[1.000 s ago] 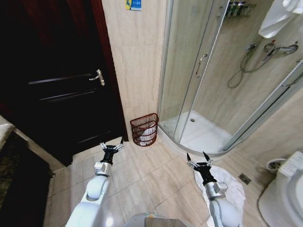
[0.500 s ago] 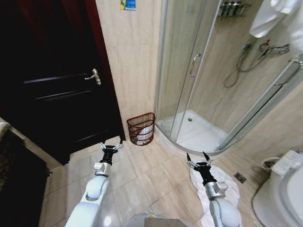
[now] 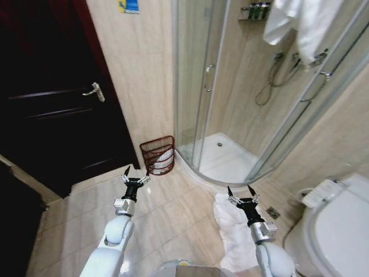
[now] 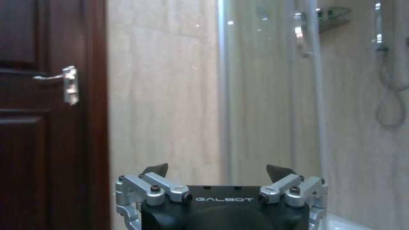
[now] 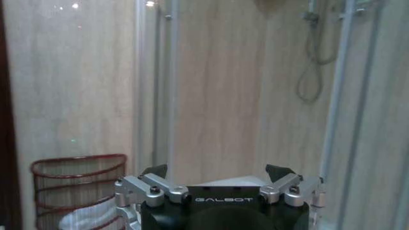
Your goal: Discard the used towel into the hamper.
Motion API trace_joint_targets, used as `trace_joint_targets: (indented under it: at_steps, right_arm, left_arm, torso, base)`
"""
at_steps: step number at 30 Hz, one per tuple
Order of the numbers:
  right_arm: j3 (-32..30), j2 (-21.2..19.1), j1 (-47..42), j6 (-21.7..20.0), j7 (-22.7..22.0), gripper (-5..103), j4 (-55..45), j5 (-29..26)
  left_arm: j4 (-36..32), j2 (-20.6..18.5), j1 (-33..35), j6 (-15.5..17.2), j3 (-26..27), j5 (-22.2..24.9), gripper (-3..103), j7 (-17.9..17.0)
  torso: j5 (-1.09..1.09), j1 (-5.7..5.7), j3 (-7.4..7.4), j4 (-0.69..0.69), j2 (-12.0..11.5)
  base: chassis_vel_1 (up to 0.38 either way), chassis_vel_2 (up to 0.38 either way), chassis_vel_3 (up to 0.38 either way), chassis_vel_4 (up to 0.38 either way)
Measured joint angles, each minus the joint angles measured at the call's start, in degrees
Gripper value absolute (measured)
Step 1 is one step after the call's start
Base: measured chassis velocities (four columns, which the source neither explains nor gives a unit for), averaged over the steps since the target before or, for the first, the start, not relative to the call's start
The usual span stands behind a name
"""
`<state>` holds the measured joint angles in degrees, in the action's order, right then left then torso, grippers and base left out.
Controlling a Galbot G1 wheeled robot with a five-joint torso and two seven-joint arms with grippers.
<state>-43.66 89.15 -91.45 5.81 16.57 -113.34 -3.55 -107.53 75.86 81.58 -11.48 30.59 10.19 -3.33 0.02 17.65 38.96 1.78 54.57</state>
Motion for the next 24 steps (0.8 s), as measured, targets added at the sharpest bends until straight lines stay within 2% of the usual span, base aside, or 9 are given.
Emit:
trace_joint_targets:
  at_steps: [5,7,9,14,18,24]
  right_arm:
    - [-0.25,-0.14,0.34,0.59,-0.42,100,0.29,-0.16]
    - [-0.29,-0.17,0.57,0.69,-0.48,100,0.39,-0.29]
    - [-0.27,-0.15,0.77,0.75,-0.48,100,0.48,-0.30]
    - [-0.14,0.03,1.13,0.96,-0.50,100,0.58,-0.31]
    - [-0.20,-0.10,1.11,0.97,-0.90,100,0.58,-0.42]
    - [-0.23,-0.19,1.42,1.00,-1.91,100,0.90,-0.54]
  left_arm:
    - [0.07,0.16,-0.24,-0.01,-0.38,-0.09,100,0.01]
    - [0.12,0.22,-0.34,-0.01,-0.66,-0.20,100,0.01]
    - [0.12,0.24,-0.37,-0.01,-0.78,-0.35,100,0.00]
    - [-0.01,0.31,-0.27,0.02,-1.27,-0.72,100,-0.03]
    - [0.06,0.37,-0.26,0.00,-1.69,-0.78,100,-0.02]
    - [0.47,0.40,-0.44,0.31,-2.44,-0.19,100,0.49]
  torso:
    - [0.04,0.03,0.01,-0.04,-0.01]
    - [-0.03,0.02,0.01,-0.03,-0.01]
    - [0.01,0.02,0.01,0.00,-0.01]
    - [-0.02,-0.01,0.00,0.05,-0.01]
    - [-0.05,-0.01,0.00,-0.06,0.00]
    - [-0.01,0.00,0.00,-0.01,-0.01]
  base:
    - [-0.278,-0.292,0.265,0.262]
    - [-0.098,-0.179,0.192,0.076]
    - [-0.021,-0.078,0.126,0.044]
    - [0.083,0.044,-0.014,0.002]
    - [0.001,0.095,-0.143,-0.039]
    - [-0.007,0.001,-0.014,-0.009]
